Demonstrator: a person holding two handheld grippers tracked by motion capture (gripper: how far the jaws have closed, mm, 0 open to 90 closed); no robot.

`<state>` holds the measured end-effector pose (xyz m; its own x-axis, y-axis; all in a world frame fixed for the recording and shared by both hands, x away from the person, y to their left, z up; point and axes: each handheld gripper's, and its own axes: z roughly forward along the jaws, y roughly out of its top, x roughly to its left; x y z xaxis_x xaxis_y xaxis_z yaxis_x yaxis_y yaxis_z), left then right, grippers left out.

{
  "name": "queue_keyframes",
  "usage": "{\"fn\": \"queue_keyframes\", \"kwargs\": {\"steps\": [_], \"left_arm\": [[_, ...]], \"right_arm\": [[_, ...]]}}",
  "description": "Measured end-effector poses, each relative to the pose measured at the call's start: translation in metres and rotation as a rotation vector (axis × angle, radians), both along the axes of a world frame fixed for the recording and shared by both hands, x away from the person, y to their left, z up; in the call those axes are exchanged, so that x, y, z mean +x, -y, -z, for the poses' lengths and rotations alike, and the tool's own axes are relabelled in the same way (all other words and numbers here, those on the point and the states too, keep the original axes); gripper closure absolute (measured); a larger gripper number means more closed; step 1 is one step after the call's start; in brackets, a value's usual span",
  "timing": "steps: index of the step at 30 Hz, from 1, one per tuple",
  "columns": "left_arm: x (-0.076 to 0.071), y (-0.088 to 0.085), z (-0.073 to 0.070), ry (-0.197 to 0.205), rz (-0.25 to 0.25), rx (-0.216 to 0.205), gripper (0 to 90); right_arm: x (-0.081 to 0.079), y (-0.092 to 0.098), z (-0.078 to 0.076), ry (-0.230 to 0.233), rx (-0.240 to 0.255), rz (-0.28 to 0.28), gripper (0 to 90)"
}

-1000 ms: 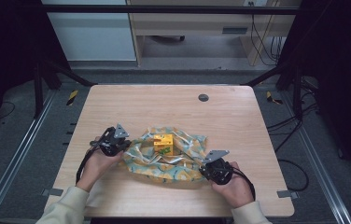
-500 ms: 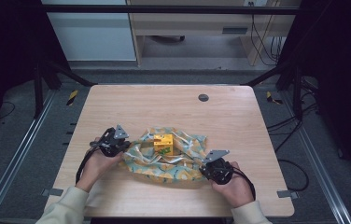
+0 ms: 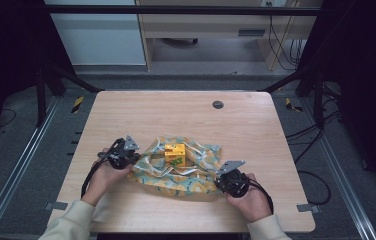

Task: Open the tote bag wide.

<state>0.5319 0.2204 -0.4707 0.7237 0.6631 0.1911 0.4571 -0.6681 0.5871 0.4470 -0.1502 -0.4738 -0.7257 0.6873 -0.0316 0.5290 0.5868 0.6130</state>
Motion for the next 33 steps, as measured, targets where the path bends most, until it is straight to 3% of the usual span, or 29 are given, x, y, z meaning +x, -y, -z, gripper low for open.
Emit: {"fn": "queue_keyframes", "kwargs": {"steps": [33], "left_arm": [[-0.0032, -0.0030, 0.0034, -0.022, 0.001, 0.008, 90.0]], "right_arm": [[0.0073, 0.0033, 0.0044, -0.010, -0.021, 0.020, 90.0]]}}
